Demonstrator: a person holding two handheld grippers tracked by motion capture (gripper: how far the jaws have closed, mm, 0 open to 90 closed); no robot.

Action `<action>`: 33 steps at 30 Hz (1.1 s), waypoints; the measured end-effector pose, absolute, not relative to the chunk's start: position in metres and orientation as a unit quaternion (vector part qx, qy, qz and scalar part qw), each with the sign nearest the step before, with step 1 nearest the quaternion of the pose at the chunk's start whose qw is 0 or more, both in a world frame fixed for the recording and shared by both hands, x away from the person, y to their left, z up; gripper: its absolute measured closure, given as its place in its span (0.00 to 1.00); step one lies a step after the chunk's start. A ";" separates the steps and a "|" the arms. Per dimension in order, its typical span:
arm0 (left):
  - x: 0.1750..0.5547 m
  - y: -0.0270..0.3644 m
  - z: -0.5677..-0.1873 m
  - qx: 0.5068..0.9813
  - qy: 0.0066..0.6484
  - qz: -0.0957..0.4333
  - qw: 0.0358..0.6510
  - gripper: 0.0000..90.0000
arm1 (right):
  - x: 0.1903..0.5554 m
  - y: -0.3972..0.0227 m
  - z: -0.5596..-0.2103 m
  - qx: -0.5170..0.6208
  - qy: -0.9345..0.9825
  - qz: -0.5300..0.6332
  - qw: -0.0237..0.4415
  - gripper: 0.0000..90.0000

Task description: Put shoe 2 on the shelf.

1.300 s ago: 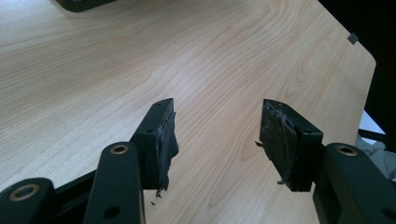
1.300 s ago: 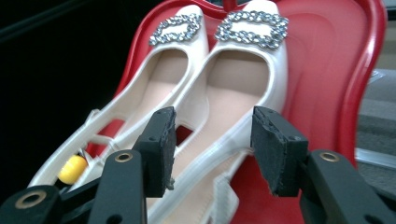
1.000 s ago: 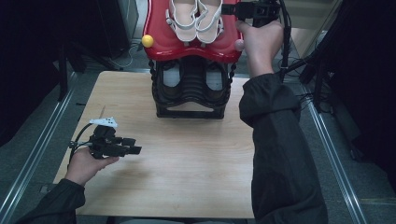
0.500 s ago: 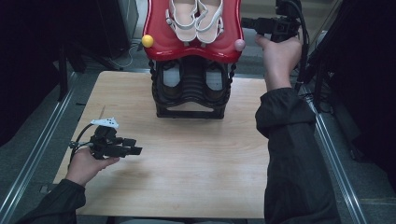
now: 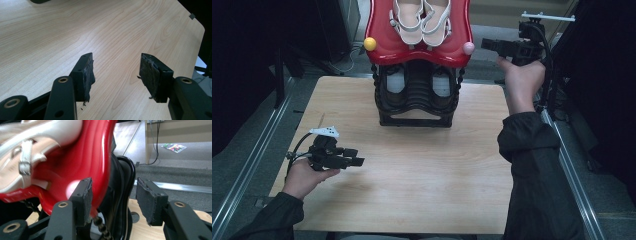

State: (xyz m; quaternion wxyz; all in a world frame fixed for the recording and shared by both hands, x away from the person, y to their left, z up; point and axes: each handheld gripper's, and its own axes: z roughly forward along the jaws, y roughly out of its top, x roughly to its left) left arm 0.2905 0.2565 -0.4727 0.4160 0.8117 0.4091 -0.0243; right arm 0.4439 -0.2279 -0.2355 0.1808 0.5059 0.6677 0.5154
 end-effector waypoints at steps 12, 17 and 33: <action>0.291 0.257 -0.473 0.812 0.409 -0.023 0.416 0.49 | 0.429 -0.246 -0.271 0.507 0.669 0.516 0.168 0.53; 0.291 0.256 -0.474 0.813 0.408 -0.023 0.414 0.49 | 0.422 -0.245 -0.287 0.503 0.675 0.517 0.156 0.53; 0.291 0.256 -0.474 0.815 0.407 -0.023 0.411 0.48 | 0.397 -0.233 -0.337 0.487 0.696 0.511 0.131 0.53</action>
